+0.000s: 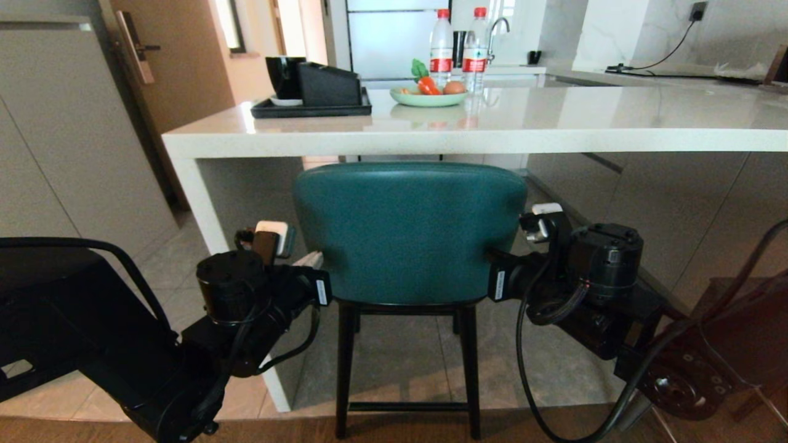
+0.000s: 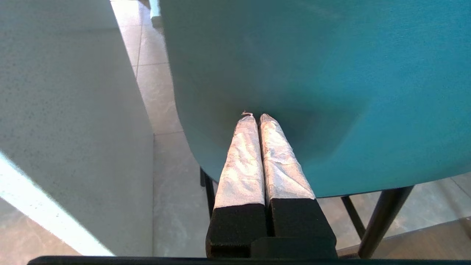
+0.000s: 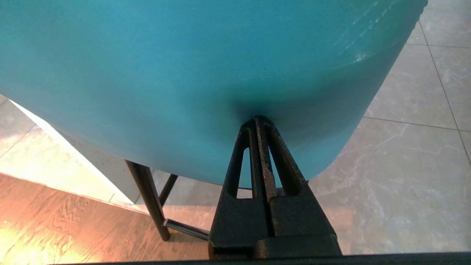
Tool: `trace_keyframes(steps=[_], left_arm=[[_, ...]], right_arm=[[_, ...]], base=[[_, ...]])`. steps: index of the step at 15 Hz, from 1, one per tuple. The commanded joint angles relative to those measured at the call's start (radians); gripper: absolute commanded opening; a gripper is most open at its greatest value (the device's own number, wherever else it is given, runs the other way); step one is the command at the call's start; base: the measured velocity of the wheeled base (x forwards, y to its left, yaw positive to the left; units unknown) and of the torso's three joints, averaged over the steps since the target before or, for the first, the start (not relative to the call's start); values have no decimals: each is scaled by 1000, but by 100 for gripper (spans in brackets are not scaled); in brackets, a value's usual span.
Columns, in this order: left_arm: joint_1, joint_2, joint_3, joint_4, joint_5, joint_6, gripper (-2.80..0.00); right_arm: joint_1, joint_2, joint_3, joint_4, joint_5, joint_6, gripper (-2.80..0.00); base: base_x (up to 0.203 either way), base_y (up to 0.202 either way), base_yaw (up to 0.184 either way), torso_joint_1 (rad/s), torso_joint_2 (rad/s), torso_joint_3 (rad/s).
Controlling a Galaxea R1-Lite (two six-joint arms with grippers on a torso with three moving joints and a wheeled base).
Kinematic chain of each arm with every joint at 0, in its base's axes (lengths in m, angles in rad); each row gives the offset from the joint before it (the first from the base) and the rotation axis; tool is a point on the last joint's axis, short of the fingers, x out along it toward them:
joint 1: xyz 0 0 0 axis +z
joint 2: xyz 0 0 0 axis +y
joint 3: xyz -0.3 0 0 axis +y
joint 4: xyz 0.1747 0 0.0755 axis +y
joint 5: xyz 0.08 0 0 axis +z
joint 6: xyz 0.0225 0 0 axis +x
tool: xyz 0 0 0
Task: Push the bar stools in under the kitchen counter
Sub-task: Push the blue chair back under the dining table, then push the gray chair back under the dining table
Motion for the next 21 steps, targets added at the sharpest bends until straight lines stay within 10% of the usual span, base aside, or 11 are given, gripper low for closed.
trace_keyframes(steps=[1,11,21], left_arm=[[0,3,1,-7,2,-1,-280],[-9,-2,25,-12,2,-1,-280],[1,-499,549,-147,-13,-52,-280]], right_arm=[[-1,12,-1,-7,-1,0,-280],[7,-6,64,-34,-7,-1,-280],[-61,-563,621,-157,-131,34,-280]], base=[[0,0,0,0,0,0],[100,0,1,0,0,1],[0,0,0,0,0,0]])
